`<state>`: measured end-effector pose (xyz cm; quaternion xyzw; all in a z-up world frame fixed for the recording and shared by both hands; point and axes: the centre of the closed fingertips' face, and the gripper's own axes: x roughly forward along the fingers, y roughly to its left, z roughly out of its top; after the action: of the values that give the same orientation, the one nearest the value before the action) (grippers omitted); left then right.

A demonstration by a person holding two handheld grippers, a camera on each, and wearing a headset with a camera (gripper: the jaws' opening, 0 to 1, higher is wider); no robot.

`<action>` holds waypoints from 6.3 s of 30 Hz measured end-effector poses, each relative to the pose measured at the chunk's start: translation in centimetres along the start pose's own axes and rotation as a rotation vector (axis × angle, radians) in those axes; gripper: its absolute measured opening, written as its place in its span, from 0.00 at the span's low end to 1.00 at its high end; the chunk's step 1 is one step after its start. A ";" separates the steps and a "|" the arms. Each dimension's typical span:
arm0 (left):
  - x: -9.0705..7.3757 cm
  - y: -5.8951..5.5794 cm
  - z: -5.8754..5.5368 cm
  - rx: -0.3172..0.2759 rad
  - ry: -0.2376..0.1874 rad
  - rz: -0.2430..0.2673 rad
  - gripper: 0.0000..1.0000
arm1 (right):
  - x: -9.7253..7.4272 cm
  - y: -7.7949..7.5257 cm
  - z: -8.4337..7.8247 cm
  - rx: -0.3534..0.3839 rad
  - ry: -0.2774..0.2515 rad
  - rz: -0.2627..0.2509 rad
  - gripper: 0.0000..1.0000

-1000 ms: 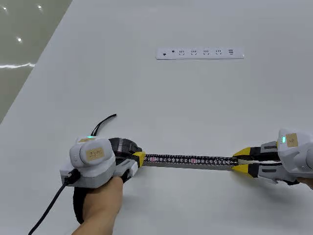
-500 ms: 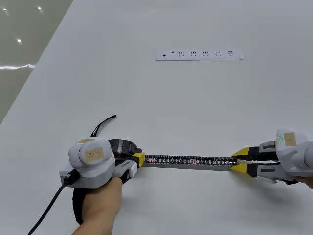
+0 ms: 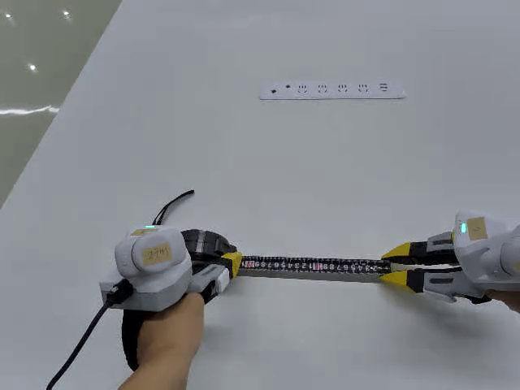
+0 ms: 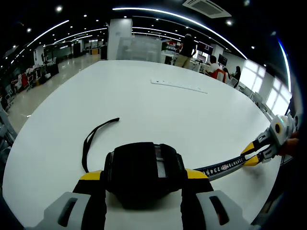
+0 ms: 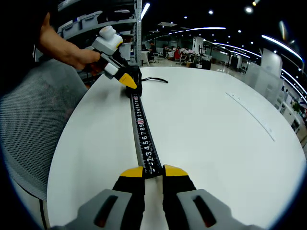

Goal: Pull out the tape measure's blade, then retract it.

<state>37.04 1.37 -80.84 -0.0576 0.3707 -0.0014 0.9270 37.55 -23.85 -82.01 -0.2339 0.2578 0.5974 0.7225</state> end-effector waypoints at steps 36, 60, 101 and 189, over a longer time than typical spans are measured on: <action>-0.2 0.1 0.0 -0.009 0.010 -0.011 0.60 | 2.0 0.5 1.8 -0.010 -0.018 0.023 0.12; -0.1 0.1 -0.1 -0.015 0.016 -0.022 0.60 | 3.8 0.7 3.1 -0.006 -0.037 0.043 0.12; 0.1 -0.1 0.0 -0.025 0.029 -0.033 0.61 | 6.4 1.1 4.8 0.005 -0.059 0.062 0.12; -0.1 0.0 -0.2 -0.049 0.050 -0.058 0.61 | 14.6 4.4 11.9 -0.009 -0.116 0.122 0.13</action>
<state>36.85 1.32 -80.93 -0.0912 0.3920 -0.0205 0.9152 36.57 -4.60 -82.64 -0.1860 0.2269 0.6541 0.6972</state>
